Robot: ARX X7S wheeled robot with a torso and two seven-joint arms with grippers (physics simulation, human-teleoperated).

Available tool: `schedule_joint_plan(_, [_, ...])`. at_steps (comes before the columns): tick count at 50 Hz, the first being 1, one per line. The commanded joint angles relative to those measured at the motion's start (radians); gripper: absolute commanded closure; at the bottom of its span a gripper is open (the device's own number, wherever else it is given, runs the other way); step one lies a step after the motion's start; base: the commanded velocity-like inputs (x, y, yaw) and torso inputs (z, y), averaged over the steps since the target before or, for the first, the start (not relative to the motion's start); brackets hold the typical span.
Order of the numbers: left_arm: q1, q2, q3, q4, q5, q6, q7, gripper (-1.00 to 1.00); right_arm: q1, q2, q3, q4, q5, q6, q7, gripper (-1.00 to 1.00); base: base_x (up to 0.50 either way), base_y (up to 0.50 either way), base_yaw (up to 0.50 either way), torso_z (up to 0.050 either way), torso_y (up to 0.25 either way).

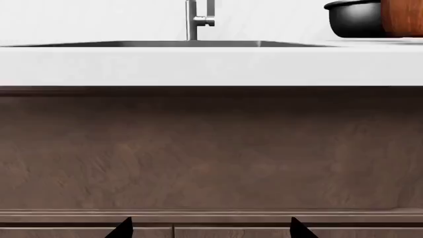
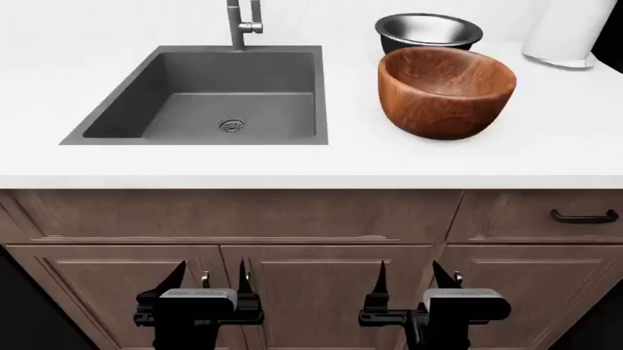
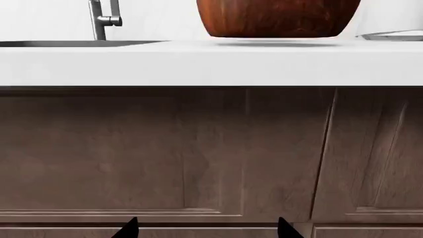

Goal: Stack the bowls in the sink.

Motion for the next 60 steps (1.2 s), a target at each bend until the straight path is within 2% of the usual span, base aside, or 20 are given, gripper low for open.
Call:
schedule_joint_plan(1, [0.002, -0.016, 0.021, 0.012, -0.015, -0.010, -0.018, -1.00, 0.001, 0.021, -0.024, 0.009, 0.042, -0.027, -0.019, -1.00, 0.00, 0.00, 0.00, 0.000, 0.000])
schedule_joint_plan(15, [0.024, -0.059, 0.068, 0.105, -0.030, -0.070, -0.068, -1.00, 0.002, 0.052, -0.061, 0.001, 0.071, -0.002, 0.036, -1.00, 0.00, 0.00, 0.00, 0.000, 0.000])
schedule_joint_plan(19, [0.041, -0.074, 0.076, 0.261, -0.041, -0.196, -0.071, -1.00, 0.002, 0.061, -0.072, 0.000, 0.074, -0.001, 0.040, -1.00, 0.00, 0.00, 0.00, 0.000, 0.000])
schedule_joint_plan(33, [-0.070, -0.095, 0.073, 0.530, -0.071, -0.555, -0.117, -1.00, 0.005, 0.088, -0.106, 0.003, 0.060, -0.008, 0.064, -1.00, 0.00, 0.00, 0.00, 0.000, 0.000])
schedule_joint_plan(34, [-0.079, -0.096, 0.076, 0.559, -0.073, -0.586, -0.121, -1.00, -0.145, 0.238, 0.044, -0.147, 0.068, 0.142, 0.008, -1.00, 0.00, 0.00, 0.00, 0.000, 0.000])
schedule_joint_plan(35, [-0.092, -0.096, 0.077, 0.598, -0.079, -0.631, -0.123, -1.00, -0.143, 0.227, 0.184, -0.297, 0.151, 0.292, -0.091, -1.00, 0.00, 0.00, 0.00, 0.000, 0.000])
schedule_joint_plan(36, [-0.105, -0.096, 0.080, 0.627, -0.081, -0.661, -0.127, -1.00, -0.155, 0.188, 0.200, -0.447, 0.217, 0.442, -0.050, -1.00, 0.00, 0.00, 0.00, 0.000, 0.000])
schedule_joint_plan(38, [-0.126, -0.097, 0.081, 0.671, -0.089, -0.718, -0.132, -1.00, -0.129, 0.199, 0.206, -0.747, 0.232, 0.742, -0.042, -1.00, 0.00, 0.00, 0.00, 0.000, 0.000])
schedule_joint_plan(39, [-0.144, -0.095, 0.080, 0.693, -0.095, -0.753, -0.136, -1.00, -0.115, 0.205, 0.213, -0.897, 0.240, 0.828, -0.037, -1.00, 0.00, 0.00, 0.00, 0.000, 0.000])
schedule_joint_plan(40, [-0.159, -0.094, 0.078, 0.703, -0.100, -0.778, -0.137, -1.00, -0.108, 0.208, 0.219, -1.042, 0.252, 0.837, -0.035, -1.00, 0.00, 0.00, 0.00, 0.000, 0.000])
schedule_joint_plan(42, [-0.190, -0.091, 0.070, 0.716, -0.111, -0.823, -0.142, -1.00, -0.109, 0.224, 0.226, -1.045, 0.276, 0.840, -0.015, -1.00, 0.00, 0.00, 0.00, 0.000, 0.000])
schedule_joint_plan(43, [-0.212, -0.089, 0.065, 0.723, -0.118, -0.855, -0.145, -1.00, 0.041, 0.374, 0.209, -1.047, 0.426, 0.886, 0.135, -1.00, 0.00, 0.00, 0.00, 0.000, 0.000])
schedule_joint_plan(45, [-0.262, -0.081, 0.050, 0.749, -0.135, -0.932, -0.153, -1.00, 0.341, 0.674, -0.091, -1.047, 0.726, 0.586, 0.435, -1.00, 0.00, 0.00, 0.00, 0.000, 0.000])
schedule_joint_plan(46, [-0.283, -0.077, 0.045, 0.763, -0.143, -0.966, -0.156, -1.00, 0.491, 0.824, -0.146, -1.047, 0.876, 0.639, 0.585, -1.00, 0.00, 0.00, 0.00, 0.000, 0.000])
schedule_joint_plan(48, [-0.329, -0.071, 0.042, 0.785, -0.153, -1.027, -0.167, -1.00, 0.725, 1.124, -0.121, -1.045, 1.176, 0.677, 0.885, -1.00, 0.00, 0.00, 0.00, 0.000, 0.000])
schedule_joint_plan(51, [-0.397, -0.065, 0.034, 0.839, -0.174, -1.132, -0.175, -1.00, 0.851, 1.178, -0.154, -1.011, 1.626, 0.690, 1.313, -1.00, 0.00, 0.00, 0.00, 0.000, 0.000])
schedule_joint_plan(54, [-0.478, -0.067, 0.036, 0.877, -0.191, -1.234, -0.182, -1.00, 1.069, 1.164, -0.251, -0.926, 2.076, 0.769, 1.351, -1.00, 0.00, 0.00, 0.00, 0.000, 0.000])
schedule_joint_plan(55, [-0.486, -0.067, 0.035, 0.882, -0.197, -1.255, -0.181, -1.00, 1.104, 1.156, -0.268, -0.911, 2.155, 0.781, 1.361, -1.00, 0.00, 0.00, 0.00, 0.000, 0.000])
schedule_joint_plan(58, [-0.555, -0.069, 0.027, 0.898, -0.221, -1.334, -0.169, -1.00, 1.279, 1.136, -0.343, -0.834, 2.248, 0.858, 1.395, -1.00, 0.00, 0.00, 0.00, 0.000, 0.000])
schedule_joint_plan(60, [-0.609, -0.049, -0.006, 0.894, -0.238, -1.408, -0.166, -1.00, 1.322, 1.138, -0.350, -0.815, 2.276, 0.868, 1.398, -1.00, 0.00, 0.00, 0.00, 0.000, 0.000])
